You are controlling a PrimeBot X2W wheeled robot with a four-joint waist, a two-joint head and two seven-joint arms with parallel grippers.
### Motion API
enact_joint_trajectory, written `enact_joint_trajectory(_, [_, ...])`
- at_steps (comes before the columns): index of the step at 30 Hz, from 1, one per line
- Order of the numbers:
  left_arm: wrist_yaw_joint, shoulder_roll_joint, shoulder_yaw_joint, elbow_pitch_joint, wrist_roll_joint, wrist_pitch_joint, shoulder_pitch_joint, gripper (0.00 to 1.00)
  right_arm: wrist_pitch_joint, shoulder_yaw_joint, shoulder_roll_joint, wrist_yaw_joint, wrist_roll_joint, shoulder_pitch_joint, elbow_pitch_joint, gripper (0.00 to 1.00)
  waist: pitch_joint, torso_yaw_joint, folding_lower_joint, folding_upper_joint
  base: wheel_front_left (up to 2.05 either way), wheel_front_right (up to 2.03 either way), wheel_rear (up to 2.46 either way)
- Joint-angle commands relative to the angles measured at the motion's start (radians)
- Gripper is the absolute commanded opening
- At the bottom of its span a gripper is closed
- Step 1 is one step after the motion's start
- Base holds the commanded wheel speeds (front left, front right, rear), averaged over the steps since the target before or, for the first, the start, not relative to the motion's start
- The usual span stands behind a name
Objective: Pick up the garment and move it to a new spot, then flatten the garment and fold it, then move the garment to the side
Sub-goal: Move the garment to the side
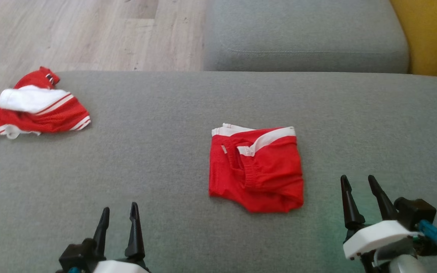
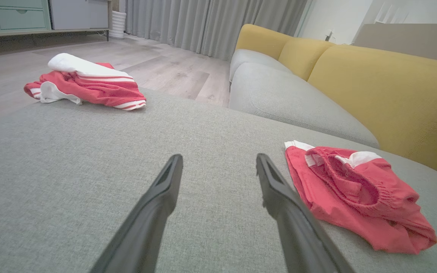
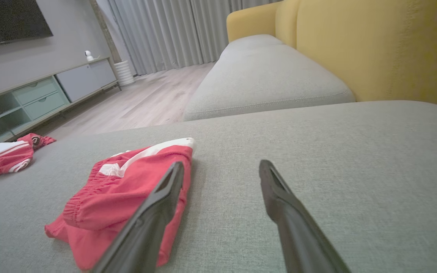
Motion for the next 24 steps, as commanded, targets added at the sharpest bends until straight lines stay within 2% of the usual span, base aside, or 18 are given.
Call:
enact_joint_trajectory(1, [-0.004, -0.001, 0.038, -0.023, 0.008, -0.012, -0.047, 1.0, 0.011, 0.021, -0.004, 0.007, 0.006, -0.036, -0.033, 1.0, 0.009, 0.014, 0.0, 0.0, 0.0, 0.0, 0.0])
enact_joint_trajectory(11, [-0.016, -0.027, 0.035, -0.013, 0.015, -0.012, -0.071, 1.0, 0.135, -0.012, -0.004, 0.007, 0.012, -0.215, 0.059, 1.0, 0.066, 0.103, 0.0, 0.0, 0.0, 0.0, 0.0])
enact_joint_trajectory(20, [-0.036, -0.055, 0.047, 0.003, 0.034, -0.012, -0.096, 1.0, 0.198, -0.076, -0.004, 0.007, -0.068, -0.33, 0.276, 1.0, 0.123, 0.216, 0.0, 0.0, 0.0, 0.0, 0.0])
enact_joint_trajectory(24, [-0.043, -0.059, 0.061, 0.009, 0.043, -0.012, -0.092, 1.0, 0.208, -0.064, -0.004, 0.007, -0.036, -0.342, 0.356, 1.0, 0.135, 0.233, 0.0, 0.0, 0.0, 0.0, 0.0])
